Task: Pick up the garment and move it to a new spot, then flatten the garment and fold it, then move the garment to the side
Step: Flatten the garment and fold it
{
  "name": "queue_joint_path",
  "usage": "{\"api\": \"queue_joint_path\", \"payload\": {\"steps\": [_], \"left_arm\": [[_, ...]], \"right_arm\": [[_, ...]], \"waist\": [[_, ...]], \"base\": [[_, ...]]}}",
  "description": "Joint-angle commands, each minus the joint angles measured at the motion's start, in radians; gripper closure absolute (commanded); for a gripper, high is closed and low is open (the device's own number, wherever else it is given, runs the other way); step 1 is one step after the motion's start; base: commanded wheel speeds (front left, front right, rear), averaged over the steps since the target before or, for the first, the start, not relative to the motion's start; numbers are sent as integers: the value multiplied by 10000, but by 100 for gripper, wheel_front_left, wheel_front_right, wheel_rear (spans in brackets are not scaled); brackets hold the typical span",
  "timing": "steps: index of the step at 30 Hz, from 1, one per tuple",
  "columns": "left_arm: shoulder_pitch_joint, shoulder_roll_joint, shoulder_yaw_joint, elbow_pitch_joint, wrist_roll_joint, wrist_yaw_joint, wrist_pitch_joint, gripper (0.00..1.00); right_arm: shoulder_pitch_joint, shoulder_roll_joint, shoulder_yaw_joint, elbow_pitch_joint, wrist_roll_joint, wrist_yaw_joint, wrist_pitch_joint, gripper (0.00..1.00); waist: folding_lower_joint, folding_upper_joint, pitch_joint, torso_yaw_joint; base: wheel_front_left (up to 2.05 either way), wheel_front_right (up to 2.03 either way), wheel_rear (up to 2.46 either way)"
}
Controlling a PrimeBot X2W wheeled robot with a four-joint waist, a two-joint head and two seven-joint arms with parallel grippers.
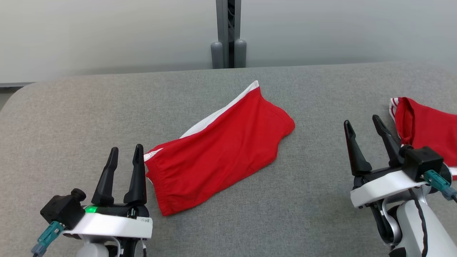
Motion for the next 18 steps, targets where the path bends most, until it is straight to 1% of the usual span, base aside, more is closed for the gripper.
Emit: {"api": "queue_joint_path", "payload": {"steps": [1,5,10,13,15,18], "left_arm": [[-245,32,-16,18,57,-15,-31,0],[-425,35,-242,132,120,-15,-31,0],[-631,36,-539,220,119,-15,-31,0],[-645,30,-710,270,65,-15,-31,0],[-662,33,-835,324,4,-15,-31,0],[-679,36,-935,353,-107,-15,-31,0]], "right_arm": [[156,15,19,105,156,2,70,0],[-44,124,221,483,1026,1,652,0],[-505,298,377,1218,2700,2,2046,0],[-840,298,264,1798,3453,5,2993,0],[-1096,418,-18,2127,4314,5,3564,0],[-1434,493,-371,2670,4971,4,4149,0]], "waist": [[-1,0,114,-39],[-1,0,369,17],[-1,0,619,339],[-1,0,738,650],[-1,0,795,900],[-1,0,890,1305]], "base": [[0,0,0],[0,0,0],[0,0,0],[0,0,0],[0,0,0],[0,0,0]]}}
